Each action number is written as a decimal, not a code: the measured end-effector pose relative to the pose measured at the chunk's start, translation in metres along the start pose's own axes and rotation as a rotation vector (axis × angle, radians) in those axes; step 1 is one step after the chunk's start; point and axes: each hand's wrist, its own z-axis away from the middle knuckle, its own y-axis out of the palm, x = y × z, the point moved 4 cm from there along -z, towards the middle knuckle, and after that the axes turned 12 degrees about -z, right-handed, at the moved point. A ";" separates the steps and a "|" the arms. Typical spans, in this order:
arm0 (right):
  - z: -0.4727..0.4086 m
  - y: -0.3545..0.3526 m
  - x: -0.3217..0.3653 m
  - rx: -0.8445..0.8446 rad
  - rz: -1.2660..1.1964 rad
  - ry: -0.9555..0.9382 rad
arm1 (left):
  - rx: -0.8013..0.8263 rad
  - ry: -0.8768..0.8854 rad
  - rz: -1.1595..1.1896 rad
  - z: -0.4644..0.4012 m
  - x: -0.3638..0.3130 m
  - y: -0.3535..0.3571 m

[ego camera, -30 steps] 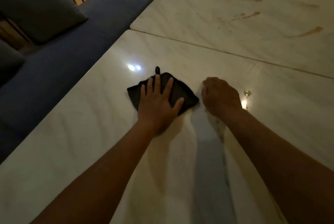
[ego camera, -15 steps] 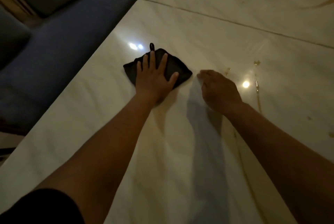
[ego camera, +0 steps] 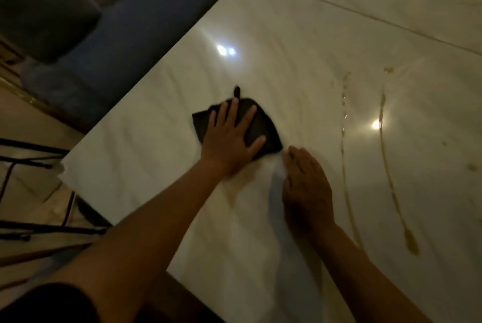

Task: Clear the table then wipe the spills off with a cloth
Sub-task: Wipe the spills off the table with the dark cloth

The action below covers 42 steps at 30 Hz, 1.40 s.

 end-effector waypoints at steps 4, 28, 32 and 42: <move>0.013 -0.003 -0.002 0.021 -0.015 -0.016 | 0.000 -0.150 0.004 0.033 -0.016 0.006; 0.122 -0.065 -0.018 -0.065 -0.126 -0.022 | -0.014 -0.171 0.099 0.264 -0.140 0.015; 0.101 -0.085 -0.046 -0.136 -0.056 0.042 | -0.012 -0.126 0.064 0.229 -0.136 0.011; 0.052 -0.096 -0.086 -0.054 0.223 0.066 | 0.012 -0.162 0.053 0.099 -0.120 0.004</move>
